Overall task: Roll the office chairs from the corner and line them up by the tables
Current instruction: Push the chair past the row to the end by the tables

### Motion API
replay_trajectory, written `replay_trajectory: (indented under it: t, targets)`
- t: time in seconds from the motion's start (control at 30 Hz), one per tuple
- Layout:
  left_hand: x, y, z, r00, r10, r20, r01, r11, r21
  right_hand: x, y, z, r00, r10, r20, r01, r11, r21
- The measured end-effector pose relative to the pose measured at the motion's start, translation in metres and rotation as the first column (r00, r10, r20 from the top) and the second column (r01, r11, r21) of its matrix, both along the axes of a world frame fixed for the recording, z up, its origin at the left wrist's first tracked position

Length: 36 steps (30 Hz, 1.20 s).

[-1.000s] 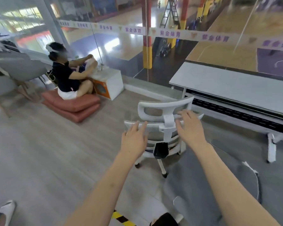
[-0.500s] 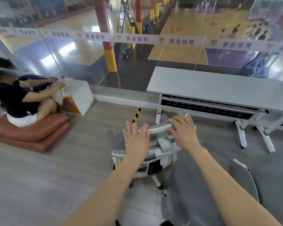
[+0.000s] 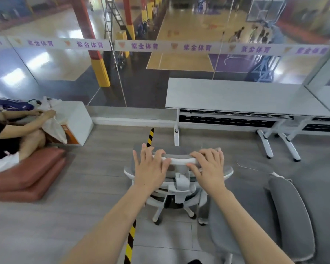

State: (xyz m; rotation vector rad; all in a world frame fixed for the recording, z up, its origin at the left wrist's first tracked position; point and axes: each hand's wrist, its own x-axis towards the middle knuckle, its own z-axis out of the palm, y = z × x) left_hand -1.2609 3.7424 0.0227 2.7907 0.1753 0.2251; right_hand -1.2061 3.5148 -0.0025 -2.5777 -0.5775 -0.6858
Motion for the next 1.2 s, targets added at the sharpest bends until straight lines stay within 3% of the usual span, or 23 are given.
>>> replay_trajectory:
  t: [0.13, 0.27, 0.33, 0.43, 0.57, 0.77, 1.2]
  targets:
    - [-0.002, 0.018, -0.001, 0.999, -0.043, 0.006, 0.043, 0.999, -0.012, -0.011, 0.016, 0.004, 1.0, -0.02, -0.009, 0.02, 0.999, 0.025]
    - [-0.006, 0.032, -0.014, 0.999, -0.035, 0.005, 0.035, 0.987, -0.16, -0.015, 0.006, 0.0, 1.0, 0.021, -0.022, -0.017, 0.991, 0.13]
    - [-0.011, 0.042, -0.026, 0.997, 0.021, -0.071, -0.038, 0.968, -0.25, -0.018, -0.005, -0.006, 0.984, -0.028, -0.177, 0.066, 0.975, 0.214]
    - [-0.016, 0.056, -0.041, 0.962, 0.09, -0.259, -0.159, 0.952, -0.26, -0.019, -0.022, -0.022, 0.887, -0.081, -0.454, 0.244, 0.917, 0.314]
    - [-0.011, 0.061, -0.045, 0.874, 0.05, -0.484, -0.185, 0.954, -0.235, -0.008, -0.029, -0.05, 0.796, -0.137, -0.589, 0.28, 0.947, 0.157]
    - [0.0, 0.055, -0.046, 0.807, 0.1, -0.582, -0.273, 0.937, -0.218, 0.015, -0.035, -0.06, 0.727, -0.207, -0.655, 0.297, 0.954, 0.028]
    - [0.081, 0.074, -0.044, 0.813, 0.105, -0.573, -0.285, 0.93, -0.234, 0.091, -0.02, -0.061, 0.732, -0.231, -0.641, 0.322, 0.946, 0.026]
